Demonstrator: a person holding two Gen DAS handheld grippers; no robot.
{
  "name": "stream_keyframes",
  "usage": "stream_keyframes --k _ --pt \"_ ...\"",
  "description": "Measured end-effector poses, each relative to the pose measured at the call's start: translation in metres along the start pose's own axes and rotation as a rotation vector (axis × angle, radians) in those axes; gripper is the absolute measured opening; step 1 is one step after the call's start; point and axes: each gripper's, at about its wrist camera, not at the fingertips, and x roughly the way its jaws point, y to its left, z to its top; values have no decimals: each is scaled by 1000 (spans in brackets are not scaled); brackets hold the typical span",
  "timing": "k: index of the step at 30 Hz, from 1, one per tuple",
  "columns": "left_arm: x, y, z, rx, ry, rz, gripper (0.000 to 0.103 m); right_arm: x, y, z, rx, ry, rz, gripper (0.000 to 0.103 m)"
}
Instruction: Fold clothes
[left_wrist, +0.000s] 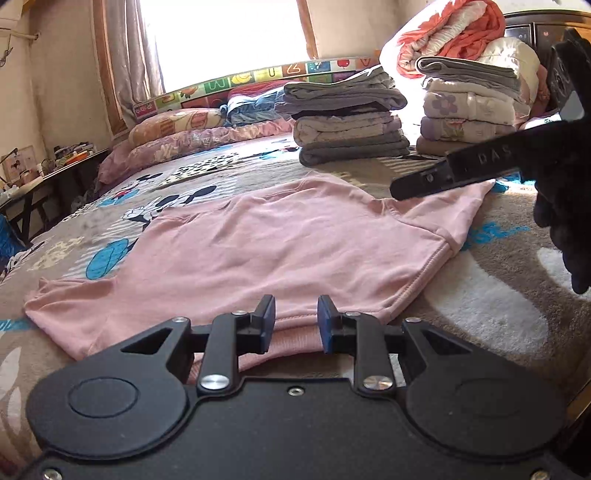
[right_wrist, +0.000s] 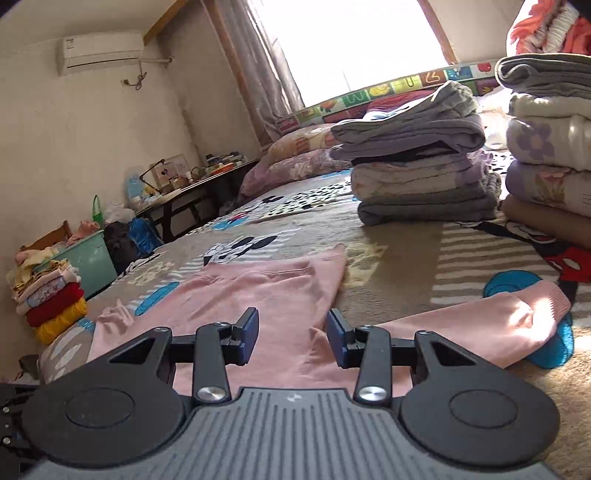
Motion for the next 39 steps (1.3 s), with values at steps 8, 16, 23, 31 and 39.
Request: stream_keyframes --k 8,16,23,31,39 --pt "-12 28 -12 -23 -36 1 23 6 30 -50 34 163 -29 26" --pt "-13 60 -18 -76 2 50 23 -19 42 -56 95 64 -91 34" --pt "-17 87 -15 -183 -40 53 23 -22 67 -79 114 84 -211 37" --pt "3 64 -33 -32 37 29 47 -4 124 -77 -114 44 -182 38" --pt "-4 58 -45 43 18 11 48 27 161 -106 -386 175 -265 37"
